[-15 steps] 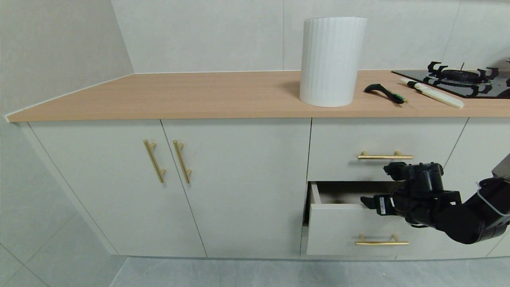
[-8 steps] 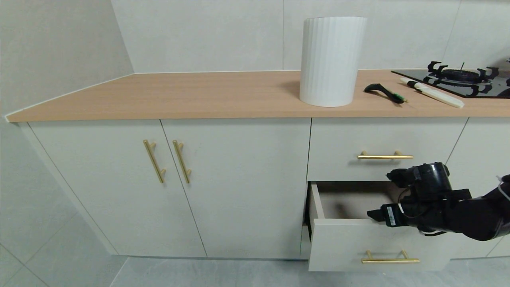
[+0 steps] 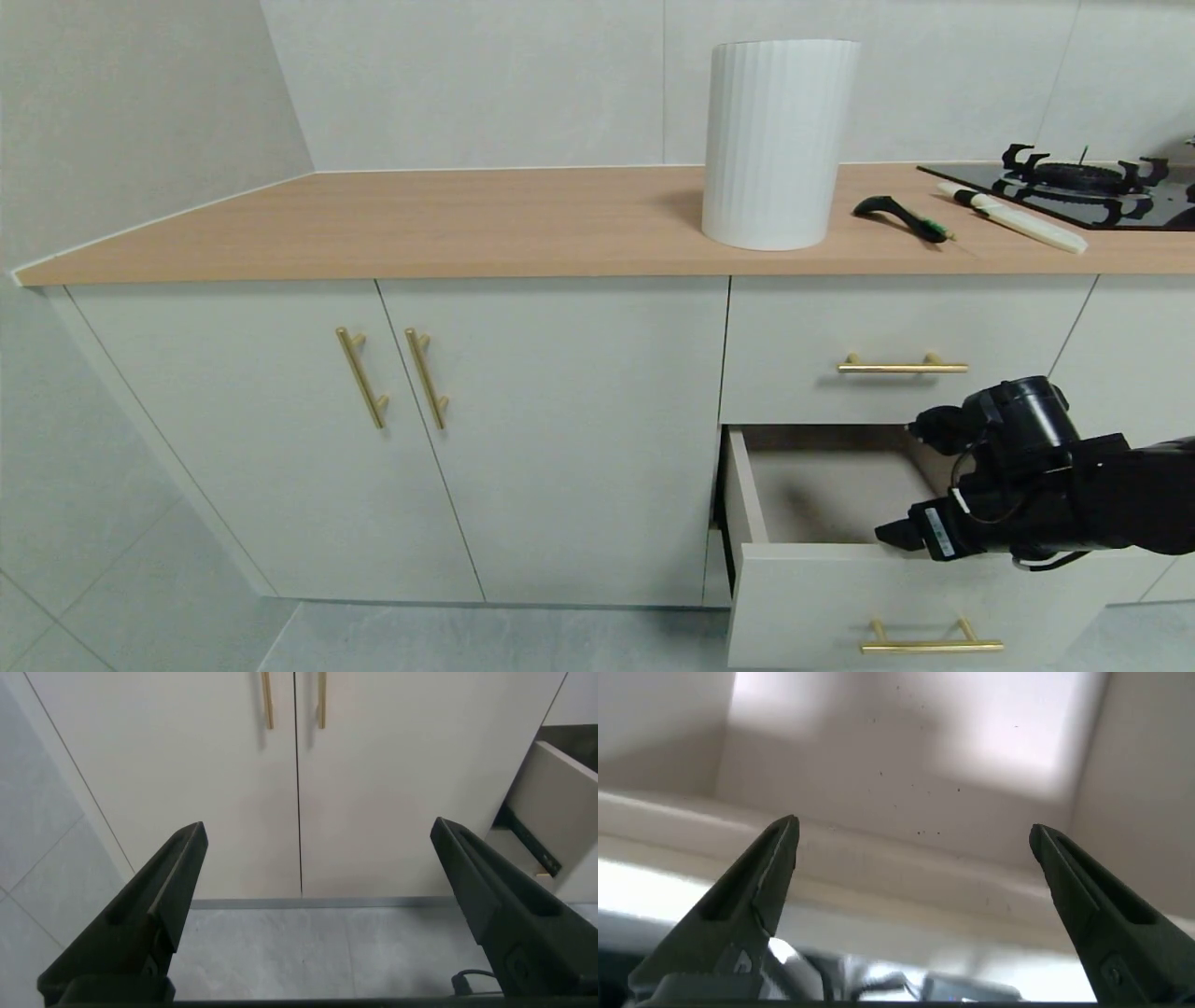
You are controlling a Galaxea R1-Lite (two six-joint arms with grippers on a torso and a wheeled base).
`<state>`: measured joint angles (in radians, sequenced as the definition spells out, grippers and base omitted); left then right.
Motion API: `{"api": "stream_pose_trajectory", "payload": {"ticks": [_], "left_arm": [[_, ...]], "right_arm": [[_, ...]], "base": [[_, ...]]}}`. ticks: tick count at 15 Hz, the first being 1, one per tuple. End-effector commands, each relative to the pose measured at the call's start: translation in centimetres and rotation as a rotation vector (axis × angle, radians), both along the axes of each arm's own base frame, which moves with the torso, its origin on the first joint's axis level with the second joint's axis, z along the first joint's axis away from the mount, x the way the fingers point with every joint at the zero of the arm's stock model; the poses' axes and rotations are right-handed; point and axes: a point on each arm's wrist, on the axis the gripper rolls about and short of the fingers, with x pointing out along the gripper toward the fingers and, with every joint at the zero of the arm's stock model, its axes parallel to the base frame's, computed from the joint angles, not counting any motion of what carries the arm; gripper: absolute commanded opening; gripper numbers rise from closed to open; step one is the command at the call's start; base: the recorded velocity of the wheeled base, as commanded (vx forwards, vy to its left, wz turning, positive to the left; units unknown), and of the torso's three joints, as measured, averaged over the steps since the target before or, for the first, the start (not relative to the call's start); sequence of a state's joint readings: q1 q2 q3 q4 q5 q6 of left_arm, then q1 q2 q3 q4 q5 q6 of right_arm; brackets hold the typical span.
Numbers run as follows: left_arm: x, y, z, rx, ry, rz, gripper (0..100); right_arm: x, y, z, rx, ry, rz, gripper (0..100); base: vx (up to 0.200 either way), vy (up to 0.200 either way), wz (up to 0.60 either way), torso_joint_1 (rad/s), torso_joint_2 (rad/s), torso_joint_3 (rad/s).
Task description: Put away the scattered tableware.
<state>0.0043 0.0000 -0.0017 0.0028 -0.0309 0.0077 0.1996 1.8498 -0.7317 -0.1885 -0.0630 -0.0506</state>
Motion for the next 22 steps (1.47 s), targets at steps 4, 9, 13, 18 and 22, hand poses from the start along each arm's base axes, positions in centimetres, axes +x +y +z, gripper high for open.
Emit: {"api": "stream_pose_trajectory", "payload": {"ticks": [4, 9, 13, 18, 22], "left_arm": [[0.0, 0.0, 0.0, 0.000, 0.000, 0.001, 100], [0.0, 0.0, 0.0, 0.000, 0.000, 0.001, 100], [0.0, 0.0, 0.0, 0.000, 0.000, 0.001, 100], [0.0, 0.0, 0.0, 0.000, 0.000, 0.001, 100], [0.0, 0.0, 0.0, 0.000, 0.000, 0.001, 100]], "right_arm": [[-1.6, 0.2, 1.2, -0.031, 0.075, 0.039, 100], [-4.3, 1.0, 2.6, -0.084, 0.216, 0.126, 100], [-6.0, 1.2, 2.7, -0.131, 0.323, 0.188, 100], [-7.6, 1.3, 2.7, -0.182, 0.428, 0.252, 100], [-7.3, 1.5, 3.0, -0.181, 0.414, 0.246, 100]], "base": [[0.000, 0.000, 0.00, 0.000, 0.00, 0.000], [0.000, 0.000, 0.00, 0.000, 0.00, 0.000], [0.000, 0.000, 0.00, 0.000, 0.00, 0.000], [0.000, 0.000, 0.00, 0.000, 0.00, 0.000], [0.000, 0.000, 0.00, 0.000, 0.00, 0.000]]}}
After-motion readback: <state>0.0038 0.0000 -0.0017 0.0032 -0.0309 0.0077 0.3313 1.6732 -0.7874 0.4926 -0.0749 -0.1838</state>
